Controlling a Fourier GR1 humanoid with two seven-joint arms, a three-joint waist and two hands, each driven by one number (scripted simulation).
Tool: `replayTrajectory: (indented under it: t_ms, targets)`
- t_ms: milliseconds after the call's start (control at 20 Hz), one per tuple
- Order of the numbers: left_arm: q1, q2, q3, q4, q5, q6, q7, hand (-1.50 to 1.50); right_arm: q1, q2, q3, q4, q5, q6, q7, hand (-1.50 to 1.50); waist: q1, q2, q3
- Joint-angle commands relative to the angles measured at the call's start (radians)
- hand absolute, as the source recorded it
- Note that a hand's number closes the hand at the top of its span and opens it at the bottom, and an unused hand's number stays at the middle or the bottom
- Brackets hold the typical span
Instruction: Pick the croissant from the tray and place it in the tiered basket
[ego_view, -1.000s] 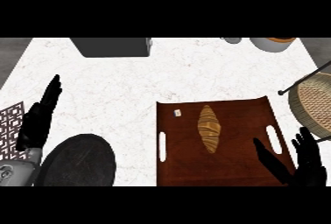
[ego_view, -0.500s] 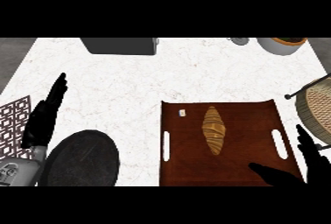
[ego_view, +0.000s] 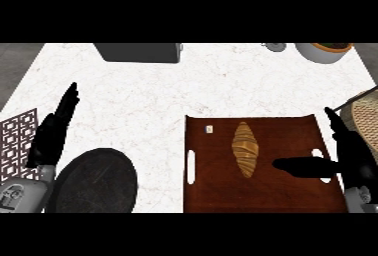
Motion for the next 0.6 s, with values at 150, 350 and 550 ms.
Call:
replayTrajectory:
  t_ms: [150, 350, 550]
  targets:
    - [-0.018, -0.004, 0.008, 0.002, -0.010, -0.008, 0.021, 0.00, -0.172, 0.106, 0.058, 0.133, -0.004, 0.095, 0.305, -1.50, -0.006, -0.002, 0.003]
    - [0.025, -0.008, 0.022, 0.026, -0.010, -0.012, -0.017, 0.00, -0.204, 0.139, 0.051, 0.221, 0.004, 0.117, 0.304, -1.50, -0.013, -0.003, 0.003]
    - [0.025, 0.028, 0.065, 0.020, 0.012, -0.051, -0.026, 0.00, -0.223, 0.190, 0.068, 0.241, 0.019, 0.145, 0.315, -1.50, -0.021, -0.006, 0.003]
